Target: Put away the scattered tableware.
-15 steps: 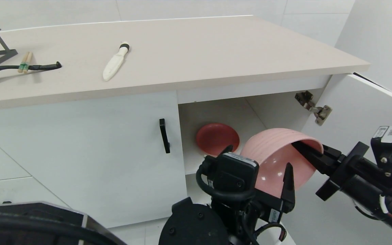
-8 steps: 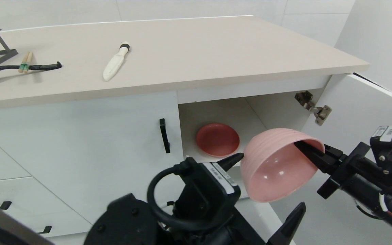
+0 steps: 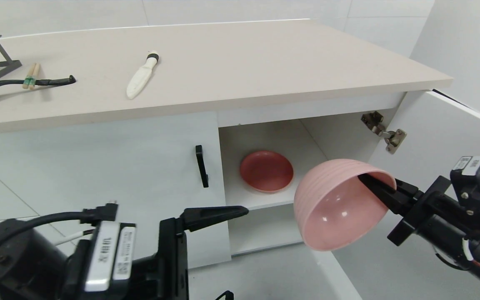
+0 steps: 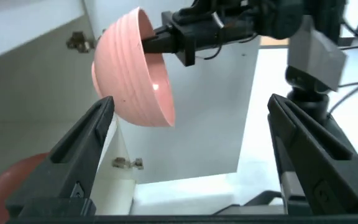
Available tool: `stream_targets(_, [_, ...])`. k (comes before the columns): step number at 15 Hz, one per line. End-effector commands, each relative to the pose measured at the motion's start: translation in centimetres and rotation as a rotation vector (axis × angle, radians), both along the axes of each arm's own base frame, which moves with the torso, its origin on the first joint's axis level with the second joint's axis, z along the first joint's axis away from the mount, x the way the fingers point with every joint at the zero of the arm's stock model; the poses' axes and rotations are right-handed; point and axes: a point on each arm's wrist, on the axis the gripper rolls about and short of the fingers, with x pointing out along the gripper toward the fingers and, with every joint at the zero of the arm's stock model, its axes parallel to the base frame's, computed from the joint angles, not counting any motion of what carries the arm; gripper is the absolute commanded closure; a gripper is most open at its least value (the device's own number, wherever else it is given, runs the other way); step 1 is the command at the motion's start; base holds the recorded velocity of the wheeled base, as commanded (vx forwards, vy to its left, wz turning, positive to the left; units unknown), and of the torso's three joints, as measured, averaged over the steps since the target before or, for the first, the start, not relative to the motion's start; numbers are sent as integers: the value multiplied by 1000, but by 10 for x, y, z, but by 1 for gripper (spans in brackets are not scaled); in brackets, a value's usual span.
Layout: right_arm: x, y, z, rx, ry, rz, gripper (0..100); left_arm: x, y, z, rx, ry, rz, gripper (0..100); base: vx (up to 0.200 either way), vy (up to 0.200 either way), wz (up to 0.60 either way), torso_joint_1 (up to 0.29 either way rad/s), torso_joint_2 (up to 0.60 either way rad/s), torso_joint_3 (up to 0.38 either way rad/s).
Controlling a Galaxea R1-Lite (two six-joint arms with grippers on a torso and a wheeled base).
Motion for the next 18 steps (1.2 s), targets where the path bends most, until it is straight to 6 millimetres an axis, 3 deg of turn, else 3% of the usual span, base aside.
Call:
stream_targets(1, [0, -1, -2, -4, 8, -4, 100, -14, 30, 12, -42, -52, -2, 0, 0, 0, 0, 0, 0, 0])
stream_targets(5, [3, -5, -4, -10, 20, -30, 100, -27, 58, 18, -72, -97, 57, 0, 0, 0, 0, 0, 0, 0])
stream_targets(7, [5, -8, -6, -14, 27, -47, 100, -26, 80, 7, 5, -131, 207, 0, 0, 0, 0, 0, 0, 0])
stream_targets(9, [8, -13, -8, -17, 38, -77, 100, -29, 98, 10, 17, -156, 325, 0, 0, 0, 0, 0, 0, 0])
stream_targets(10, [17, -22, -15, -29, 71, -134, 100, -50, 118, 16, -19, -168, 388, 0, 0, 0, 0, 0, 0, 0])
stream_targets(11, [18, -25, -17, -33, 81, -151, 100, -59, 123, 17, -31, -173, 401, 0, 0, 0, 0, 0, 0, 0])
stream_targets(12, [21, -29, -25, -49, 121, -175, 100, -89, 141, 14, -68, -195, 439, 0, 0, 0, 0, 0, 0, 0])
stream_targets(14, [22, -30, -32, -62, 152, -180, 100, -120, 156, 8, -74, -173, 510, 0, 0, 0, 0, 0, 0, 0])
stream_targets(18, [23, -31, -33, -63, 156, -186, 100, -122, 163, 11, -123, -94, 815, 0, 0, 0, 0, 0, 0, 0])
